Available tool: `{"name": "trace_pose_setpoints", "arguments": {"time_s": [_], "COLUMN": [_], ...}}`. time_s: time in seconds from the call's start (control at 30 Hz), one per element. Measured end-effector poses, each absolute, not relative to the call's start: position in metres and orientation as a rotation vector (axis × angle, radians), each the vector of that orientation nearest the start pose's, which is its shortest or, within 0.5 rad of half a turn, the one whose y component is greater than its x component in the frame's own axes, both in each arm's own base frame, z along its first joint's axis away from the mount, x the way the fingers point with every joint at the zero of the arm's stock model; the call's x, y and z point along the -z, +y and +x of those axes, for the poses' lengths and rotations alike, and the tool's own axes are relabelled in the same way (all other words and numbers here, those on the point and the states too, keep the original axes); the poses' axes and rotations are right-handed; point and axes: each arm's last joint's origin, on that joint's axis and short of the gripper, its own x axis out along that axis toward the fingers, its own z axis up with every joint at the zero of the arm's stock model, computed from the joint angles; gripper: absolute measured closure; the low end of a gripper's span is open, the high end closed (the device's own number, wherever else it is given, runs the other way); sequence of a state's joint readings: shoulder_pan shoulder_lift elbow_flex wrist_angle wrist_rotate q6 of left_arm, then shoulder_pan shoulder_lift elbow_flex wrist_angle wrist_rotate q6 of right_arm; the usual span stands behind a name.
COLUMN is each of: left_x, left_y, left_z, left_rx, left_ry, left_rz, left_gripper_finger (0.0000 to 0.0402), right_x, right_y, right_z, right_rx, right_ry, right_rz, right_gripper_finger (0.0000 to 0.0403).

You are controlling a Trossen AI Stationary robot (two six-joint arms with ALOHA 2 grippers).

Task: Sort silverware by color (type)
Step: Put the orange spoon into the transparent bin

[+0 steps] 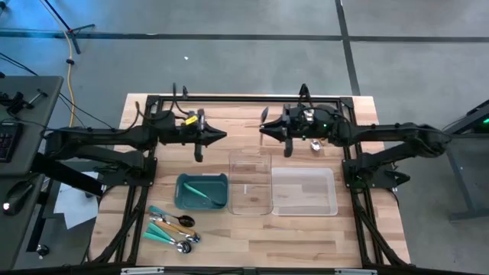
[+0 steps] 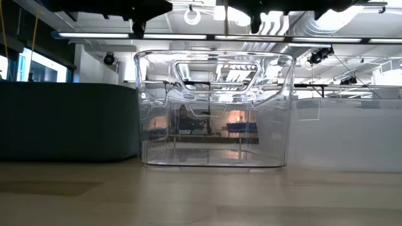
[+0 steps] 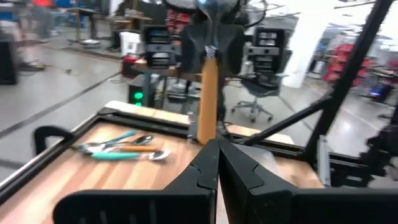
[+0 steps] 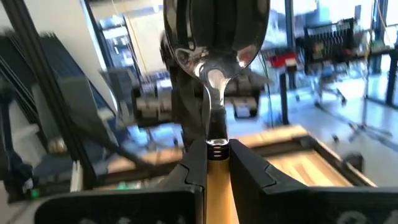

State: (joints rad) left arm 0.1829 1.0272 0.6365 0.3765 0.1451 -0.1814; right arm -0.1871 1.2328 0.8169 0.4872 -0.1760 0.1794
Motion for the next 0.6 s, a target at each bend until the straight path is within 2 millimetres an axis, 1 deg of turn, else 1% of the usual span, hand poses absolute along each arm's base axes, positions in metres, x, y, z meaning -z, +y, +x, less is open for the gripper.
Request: {"name": "trace_pose_setpoints", "arguments": {"time_s": [0.07, 0.27, 0.33, 0.47, 0.6], "left_x": [-0.289, -0.287, -0.285, -0.281, -0.278], "left_y": [0.037, 0.038, 0.039, 0.042, 0.043], "left_z": [0.233, 0.249, 0.257, 0.271, 0.277], "left_rx": [-0.016, 0.001, -0.001, -0.004, -0.006], "left_ry": [-0.011, -0.043, -0.025, 0.006, 0.027], "left_rz": [-0.181, -0.174, -0.177, -0.172, -0.184], "left_gripper_finger": [0.0401, 0.0400, 0.0398, 0.0385, 0.0363], "right_x": [-0.314, -0.304, -0.305, -0.313, -0.316], "right_y": [-0.048, -0.050, -0.051, -0.051, -0.051], "right_z": [0.280, 0.293, 0.300, 0.315, 0.320], "right_rx": [-0.001, -0.004, -0.008, -0.070, -0.075], "right_ry": [-0.114, -0.122, -0.116, -0.114, -0.065], "right_rz": [0.177, 0.214, 0.216, 0.196, 0.186], "right_gripper_finger": [0.0376, 0.0376, 0.0376, 0.0376, 0.0376]}}
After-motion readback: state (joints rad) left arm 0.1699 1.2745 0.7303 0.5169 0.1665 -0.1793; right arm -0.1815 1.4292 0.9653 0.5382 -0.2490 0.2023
